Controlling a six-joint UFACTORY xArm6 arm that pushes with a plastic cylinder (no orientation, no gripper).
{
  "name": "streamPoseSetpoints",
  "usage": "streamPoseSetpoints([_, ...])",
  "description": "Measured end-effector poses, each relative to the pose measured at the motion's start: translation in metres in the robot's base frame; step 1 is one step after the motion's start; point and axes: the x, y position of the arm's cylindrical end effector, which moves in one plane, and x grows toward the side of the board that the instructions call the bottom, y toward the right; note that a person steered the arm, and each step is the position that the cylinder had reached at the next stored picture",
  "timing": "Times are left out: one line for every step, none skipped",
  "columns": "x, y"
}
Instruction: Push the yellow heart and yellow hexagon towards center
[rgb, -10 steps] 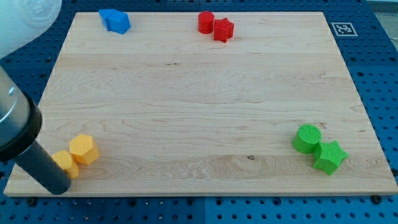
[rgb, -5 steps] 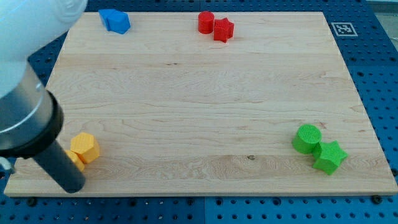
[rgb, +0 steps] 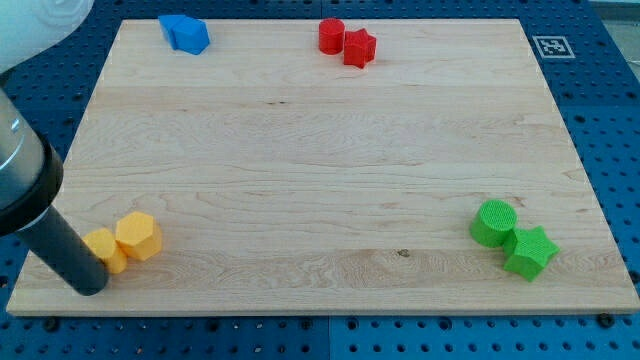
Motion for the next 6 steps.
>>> streamPoseSetpoints([-0.005,0.012])
streamPoseSetpoints([-0.014,0.025])
streamPoseSetpoints([-0.016,0.027])
streamPoseSetpoints([-0.016,0.026])
streamPoseSetpoints([-0.015,0.017])
streamPoseSetpoints([-0.006,0.007])
